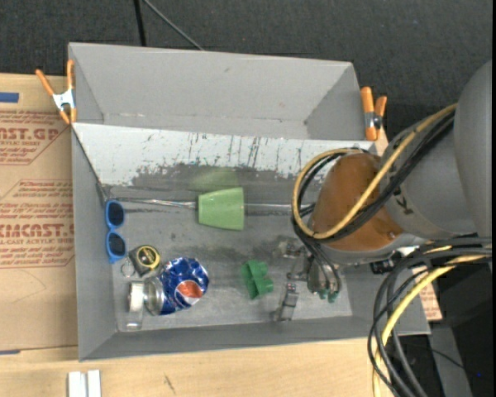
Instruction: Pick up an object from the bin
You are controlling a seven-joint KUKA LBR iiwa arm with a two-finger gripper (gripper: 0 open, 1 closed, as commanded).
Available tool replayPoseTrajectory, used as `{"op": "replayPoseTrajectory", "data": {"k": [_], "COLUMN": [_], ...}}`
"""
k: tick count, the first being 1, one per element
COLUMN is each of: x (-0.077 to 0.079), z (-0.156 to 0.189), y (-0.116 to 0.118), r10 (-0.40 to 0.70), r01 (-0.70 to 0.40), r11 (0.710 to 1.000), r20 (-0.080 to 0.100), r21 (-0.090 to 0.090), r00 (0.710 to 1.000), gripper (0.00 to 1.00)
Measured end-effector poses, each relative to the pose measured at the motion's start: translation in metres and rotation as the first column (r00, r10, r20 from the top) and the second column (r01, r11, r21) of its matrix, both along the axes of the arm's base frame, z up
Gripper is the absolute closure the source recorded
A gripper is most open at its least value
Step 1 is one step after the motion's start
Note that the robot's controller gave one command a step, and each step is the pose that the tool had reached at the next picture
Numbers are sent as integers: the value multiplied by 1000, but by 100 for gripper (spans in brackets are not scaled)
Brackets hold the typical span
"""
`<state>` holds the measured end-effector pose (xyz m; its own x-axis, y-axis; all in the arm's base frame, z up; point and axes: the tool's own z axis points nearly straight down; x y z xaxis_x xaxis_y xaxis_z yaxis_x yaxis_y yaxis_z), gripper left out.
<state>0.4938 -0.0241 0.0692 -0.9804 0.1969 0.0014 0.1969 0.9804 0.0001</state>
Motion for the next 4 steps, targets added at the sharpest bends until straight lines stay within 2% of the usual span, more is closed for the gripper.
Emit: {"op": "replayPoseTrajectory", "data": {"k": [1, 2, 3, 4], "x": [20, 20, 20, -1], "z": [1, 0, 0, 0], "y": [60, 59, 59, -23], "r10": [145, 142, 142, 88], "r01": [-145, -142, -142, -88], "r11": [989, 990, 990, 996], "r20": [4, 2, 2, -2], "r21": [2, 0, 0, -4], "r00": [989, 990, 990, 996], "gripper": [0, 100, 0, 0]}}
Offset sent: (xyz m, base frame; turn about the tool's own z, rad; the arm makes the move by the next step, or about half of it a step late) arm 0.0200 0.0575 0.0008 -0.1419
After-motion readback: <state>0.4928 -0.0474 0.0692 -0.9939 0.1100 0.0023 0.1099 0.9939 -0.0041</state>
